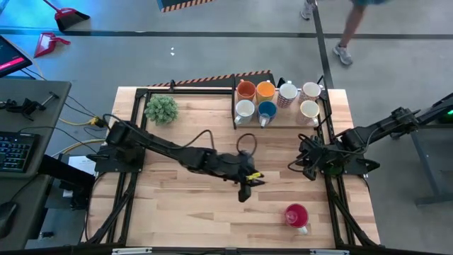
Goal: Place coffee mugs
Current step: Put the red mug on the shelf
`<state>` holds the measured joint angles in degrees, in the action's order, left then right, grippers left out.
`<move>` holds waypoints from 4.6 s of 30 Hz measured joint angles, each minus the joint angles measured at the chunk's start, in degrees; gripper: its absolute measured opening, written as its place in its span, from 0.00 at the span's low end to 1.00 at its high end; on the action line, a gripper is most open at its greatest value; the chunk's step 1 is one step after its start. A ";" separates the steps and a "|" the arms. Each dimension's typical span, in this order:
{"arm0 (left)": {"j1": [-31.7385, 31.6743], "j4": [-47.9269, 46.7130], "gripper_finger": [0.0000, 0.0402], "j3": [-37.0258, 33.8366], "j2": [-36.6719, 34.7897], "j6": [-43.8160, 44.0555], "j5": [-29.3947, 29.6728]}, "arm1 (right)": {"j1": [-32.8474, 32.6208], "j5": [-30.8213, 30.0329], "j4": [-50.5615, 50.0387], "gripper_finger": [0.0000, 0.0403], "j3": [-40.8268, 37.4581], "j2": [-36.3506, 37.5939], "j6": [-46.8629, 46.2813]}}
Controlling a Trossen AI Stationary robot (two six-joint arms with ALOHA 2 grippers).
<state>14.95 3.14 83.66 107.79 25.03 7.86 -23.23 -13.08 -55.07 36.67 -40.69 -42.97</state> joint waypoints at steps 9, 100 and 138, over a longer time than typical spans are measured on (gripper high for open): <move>-1.76 -0.98 0.28 6.84 5.95 -1.76 -12.95 | -0.01 4.52 -0.01 0.27 0.02 1.02 0.11; -1.20 -66.58 0.13 51.01 13.38 -16.83 9.43 | -0.01 8.71 1.35 0.27 0.02 10.78 5.50; 23.96 22.31 0.09 -62.83 -48.49 2.74 30.97 | -0.01 1.24 16.40 0.27 0.02 11.21 -3.82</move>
<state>38.91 25.45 20.83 59.30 27.77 38.82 -23.24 -11.84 -38.67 36.69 -29.48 -46.80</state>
